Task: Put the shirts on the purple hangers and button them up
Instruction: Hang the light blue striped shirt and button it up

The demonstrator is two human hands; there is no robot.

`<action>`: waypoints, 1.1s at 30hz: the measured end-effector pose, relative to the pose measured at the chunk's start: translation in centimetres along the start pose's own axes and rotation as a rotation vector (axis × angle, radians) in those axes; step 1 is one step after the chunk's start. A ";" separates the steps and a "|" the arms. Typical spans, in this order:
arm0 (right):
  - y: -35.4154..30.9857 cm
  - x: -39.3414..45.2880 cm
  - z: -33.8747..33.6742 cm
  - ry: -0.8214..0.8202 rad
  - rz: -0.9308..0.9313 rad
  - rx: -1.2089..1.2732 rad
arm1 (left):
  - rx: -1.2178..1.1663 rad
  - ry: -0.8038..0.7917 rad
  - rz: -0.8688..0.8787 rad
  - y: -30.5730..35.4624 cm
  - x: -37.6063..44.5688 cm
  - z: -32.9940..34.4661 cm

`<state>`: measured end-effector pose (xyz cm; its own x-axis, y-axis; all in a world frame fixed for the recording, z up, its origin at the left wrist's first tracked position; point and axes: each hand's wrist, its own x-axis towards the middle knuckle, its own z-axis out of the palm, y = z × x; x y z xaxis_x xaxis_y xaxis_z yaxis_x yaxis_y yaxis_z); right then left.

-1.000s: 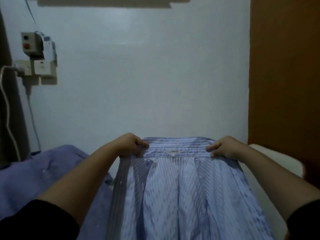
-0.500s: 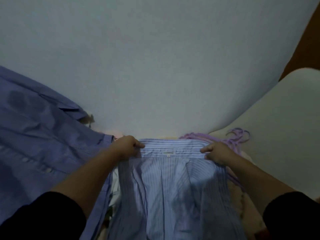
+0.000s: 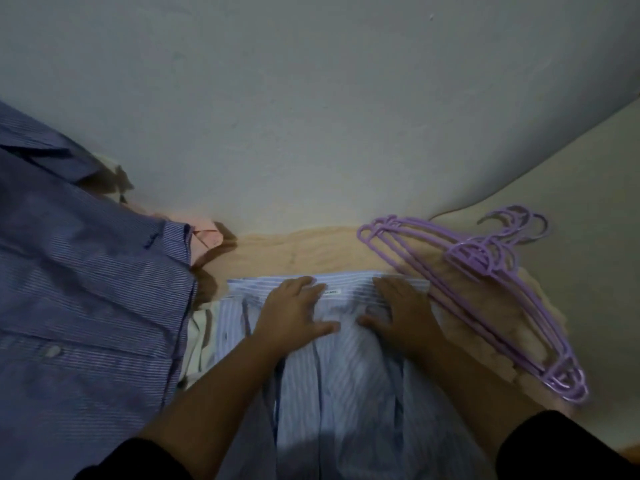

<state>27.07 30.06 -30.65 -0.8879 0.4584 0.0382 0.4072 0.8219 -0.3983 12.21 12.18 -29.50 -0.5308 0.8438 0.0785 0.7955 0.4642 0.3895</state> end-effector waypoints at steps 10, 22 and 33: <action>1.6 -0.8 1.0 -0.007 -0.016 0.054 | 0.038 -0.095 -0.167 -0.2 -0.4 2.2; 8.1 -6.0 -3.9 0.475 0.166 -0.192 | 0.050 -0.016 -0.038 7.6 1.5 6.4; 10.3 -7.5 -5.0 0.362 0.365 -0.284 | 0.061 0.013 0.004 8.3 2.1 7.8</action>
<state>38.96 36.82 -30.47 -0.5699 0.7743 0.2750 0.7590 0.6243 -0.1849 19.97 19.88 -33.23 -0.5307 0.8425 0.0923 0.8140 0.4763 0.3326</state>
